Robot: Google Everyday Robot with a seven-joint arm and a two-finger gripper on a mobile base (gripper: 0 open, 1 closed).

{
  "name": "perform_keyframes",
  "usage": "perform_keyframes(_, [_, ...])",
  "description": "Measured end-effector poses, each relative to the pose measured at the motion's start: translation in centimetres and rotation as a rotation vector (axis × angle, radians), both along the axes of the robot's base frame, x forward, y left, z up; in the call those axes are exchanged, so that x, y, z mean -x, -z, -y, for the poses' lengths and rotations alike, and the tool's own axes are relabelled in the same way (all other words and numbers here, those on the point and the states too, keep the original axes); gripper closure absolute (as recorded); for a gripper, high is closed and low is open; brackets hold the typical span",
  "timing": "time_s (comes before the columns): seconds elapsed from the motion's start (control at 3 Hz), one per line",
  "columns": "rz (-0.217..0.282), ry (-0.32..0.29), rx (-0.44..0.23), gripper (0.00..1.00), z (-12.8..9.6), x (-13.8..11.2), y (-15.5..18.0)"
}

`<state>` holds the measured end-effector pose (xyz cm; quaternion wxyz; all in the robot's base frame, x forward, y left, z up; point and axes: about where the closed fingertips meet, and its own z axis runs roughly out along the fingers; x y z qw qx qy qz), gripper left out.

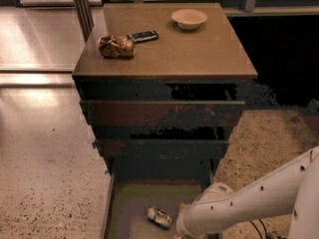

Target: Pick 7up can from bottom drawer and place on counter

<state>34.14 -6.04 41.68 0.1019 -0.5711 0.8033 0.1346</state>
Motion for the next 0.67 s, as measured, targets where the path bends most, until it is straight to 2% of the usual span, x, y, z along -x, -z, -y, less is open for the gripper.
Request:
perform_keyframes(0.33, [0.021, 0.016, -0.072, 0.0, -2.2, -2.1, 2.1])
perform_keyframes(0.67, [0.017, 0.029, -0.154, 0.0, -5.1, -3.8, 5.8])
